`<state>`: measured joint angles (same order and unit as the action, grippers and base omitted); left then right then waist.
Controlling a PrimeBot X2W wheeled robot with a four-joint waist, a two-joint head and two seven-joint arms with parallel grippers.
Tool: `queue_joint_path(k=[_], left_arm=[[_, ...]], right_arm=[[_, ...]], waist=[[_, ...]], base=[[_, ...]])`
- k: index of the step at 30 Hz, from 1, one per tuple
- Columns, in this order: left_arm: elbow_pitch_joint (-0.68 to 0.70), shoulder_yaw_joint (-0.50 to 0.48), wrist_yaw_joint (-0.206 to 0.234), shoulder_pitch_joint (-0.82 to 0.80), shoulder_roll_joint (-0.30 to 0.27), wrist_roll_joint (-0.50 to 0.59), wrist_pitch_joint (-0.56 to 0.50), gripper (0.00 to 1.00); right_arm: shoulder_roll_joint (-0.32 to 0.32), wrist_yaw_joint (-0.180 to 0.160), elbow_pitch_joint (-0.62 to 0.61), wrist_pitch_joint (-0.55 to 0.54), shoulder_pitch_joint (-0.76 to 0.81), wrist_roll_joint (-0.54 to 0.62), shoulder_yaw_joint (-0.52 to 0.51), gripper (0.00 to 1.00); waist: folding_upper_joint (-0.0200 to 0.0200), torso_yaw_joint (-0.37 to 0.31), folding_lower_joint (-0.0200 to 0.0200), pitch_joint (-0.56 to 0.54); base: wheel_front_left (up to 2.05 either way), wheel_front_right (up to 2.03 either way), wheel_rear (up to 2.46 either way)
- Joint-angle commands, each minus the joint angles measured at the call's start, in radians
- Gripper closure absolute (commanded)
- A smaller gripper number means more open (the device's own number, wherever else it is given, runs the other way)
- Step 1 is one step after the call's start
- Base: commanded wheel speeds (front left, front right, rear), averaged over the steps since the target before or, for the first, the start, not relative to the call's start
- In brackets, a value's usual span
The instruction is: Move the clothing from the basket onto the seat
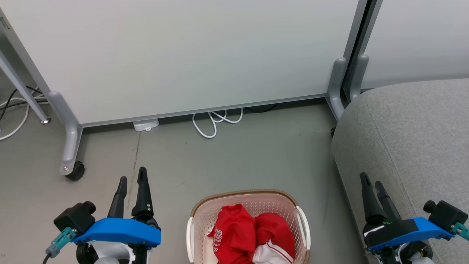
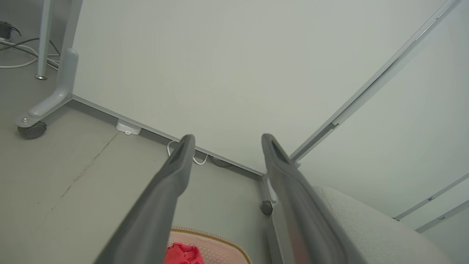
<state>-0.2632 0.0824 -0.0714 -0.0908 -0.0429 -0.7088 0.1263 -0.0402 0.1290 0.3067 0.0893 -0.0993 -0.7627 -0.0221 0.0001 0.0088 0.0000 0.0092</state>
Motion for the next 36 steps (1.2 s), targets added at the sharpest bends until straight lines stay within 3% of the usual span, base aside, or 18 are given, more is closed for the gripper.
queue_joint_path(k=[1,36], left_arm=[[0.005,0.008,-0.006,-0.03,-0.008,0.032,0.011,0.0],[-0.035,0.052,-0.001,-0.044,-0.009,0.314,0.091,0.0]], right_arm=[[-0.009,0.002,-0.012,0.008,-0.024,0.032,0.003,0.0],[-0.012,0.002,-0.007,0.055,-0.022,0.345,0.01,0.0]], waist=[[-0.0001,0.0,0.0,0.0],[-0.0001,0.008,0.0,-0.002]], base=[[0.0,0.0,0.0],[0.0,0.0,0.0]])
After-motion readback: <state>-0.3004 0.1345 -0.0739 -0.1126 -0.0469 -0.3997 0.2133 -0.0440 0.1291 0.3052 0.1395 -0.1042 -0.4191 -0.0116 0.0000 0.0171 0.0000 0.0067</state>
